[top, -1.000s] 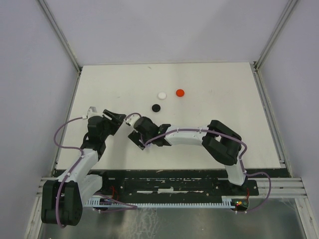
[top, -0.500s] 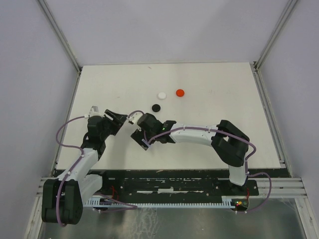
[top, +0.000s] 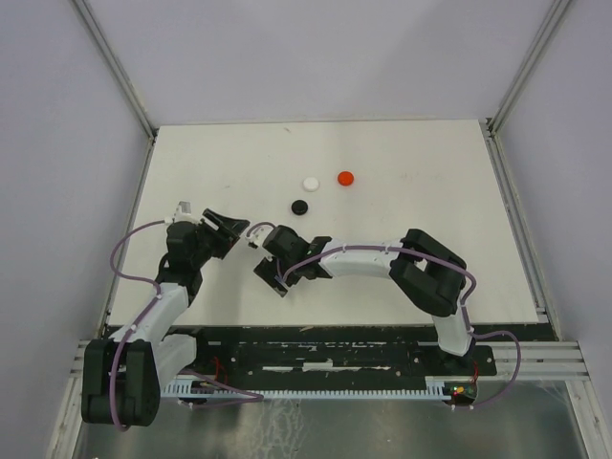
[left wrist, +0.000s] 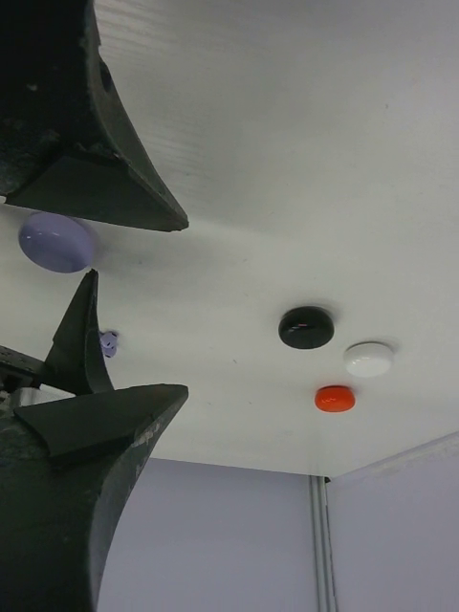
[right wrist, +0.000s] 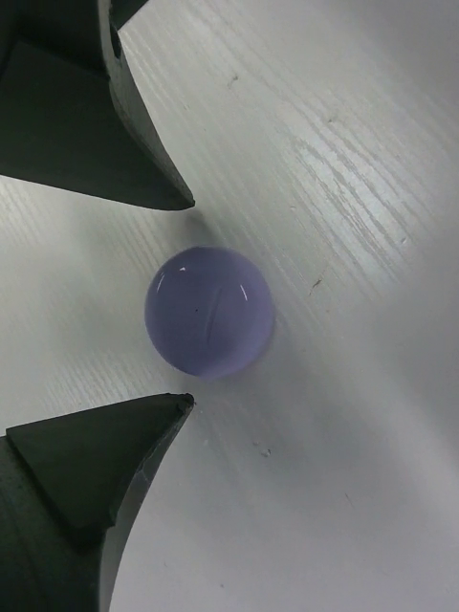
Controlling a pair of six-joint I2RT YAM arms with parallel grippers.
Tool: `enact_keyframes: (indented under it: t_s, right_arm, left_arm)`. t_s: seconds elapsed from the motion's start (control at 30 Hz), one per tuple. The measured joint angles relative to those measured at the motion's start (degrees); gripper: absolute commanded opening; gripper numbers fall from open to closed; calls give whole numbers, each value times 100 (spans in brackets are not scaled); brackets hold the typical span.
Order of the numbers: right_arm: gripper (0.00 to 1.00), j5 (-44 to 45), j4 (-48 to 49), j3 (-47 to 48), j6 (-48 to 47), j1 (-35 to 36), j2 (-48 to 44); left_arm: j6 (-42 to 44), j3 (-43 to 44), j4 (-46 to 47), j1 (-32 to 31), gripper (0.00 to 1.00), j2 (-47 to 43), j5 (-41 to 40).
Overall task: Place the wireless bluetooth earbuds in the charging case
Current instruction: Pick up the charging case at the center of the board.
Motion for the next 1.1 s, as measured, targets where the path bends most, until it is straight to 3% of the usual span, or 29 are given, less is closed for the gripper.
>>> enact_keyframes:
  t_s: [0.57, 0.77, 0.97, 1.1]
  right_arm:
    - [67, 2, 22, 85, -11, -13, 179]
    - [56, 4, 66, 173, -28, -46, 260]
    - [35, 55, 85, 184, -31, -46, 269]
    - [32, 160, 313, -42, -76, -66, 140]
  left_arm:
    - [-2, -24, 151, 103, 71, 0, 166]
    - [-2, -63, 221, 114, 72, 0, 236]
    - [-2, -85, 229, 133, 71, 0, 278]
    - [-2, -94, 317, 133, 71, 24, 452]
